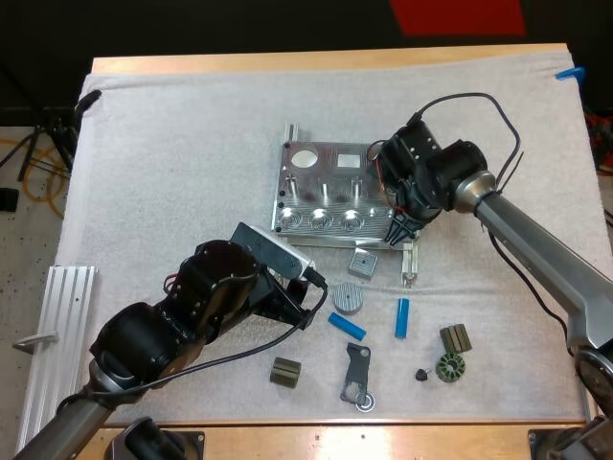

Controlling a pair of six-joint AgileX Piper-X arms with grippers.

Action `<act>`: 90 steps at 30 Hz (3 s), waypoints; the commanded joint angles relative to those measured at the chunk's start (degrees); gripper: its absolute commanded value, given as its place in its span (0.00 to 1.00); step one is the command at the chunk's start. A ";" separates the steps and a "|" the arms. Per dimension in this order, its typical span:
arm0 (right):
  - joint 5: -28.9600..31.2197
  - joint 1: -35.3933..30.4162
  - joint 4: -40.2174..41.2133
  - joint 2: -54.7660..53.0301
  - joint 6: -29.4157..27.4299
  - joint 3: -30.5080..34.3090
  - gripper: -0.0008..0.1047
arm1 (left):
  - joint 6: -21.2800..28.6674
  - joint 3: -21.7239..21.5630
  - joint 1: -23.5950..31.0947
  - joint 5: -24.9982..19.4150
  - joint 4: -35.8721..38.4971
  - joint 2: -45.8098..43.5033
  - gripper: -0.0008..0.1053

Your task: Load cells from right to left

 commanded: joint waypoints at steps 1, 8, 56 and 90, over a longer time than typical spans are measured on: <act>1.58 -0.34 -0.85 0.56 0.32 -0.19 0.15 | -0.05 -0.34 -0.39 -1.14 -0.61 -0.41 0.66; 0.75 -0.34 -1.08 0.16 2.01 -0.19 0.37 | -0.05 -0.34 -0.39 -1.14 -0.61 -0.41 0.66; 3.93 -0.34 -5.33 -2.42 1.57 0.68 0.37 | -0.05 -0.34 -0.39 -1.14 -0.61 -0.41 0.66; -4.45 -1.58 13.73 -21.09 15.80 0.68 0.37 | 1.67 -0.34 -0.39 1.94 -0.61 -0.41 0.66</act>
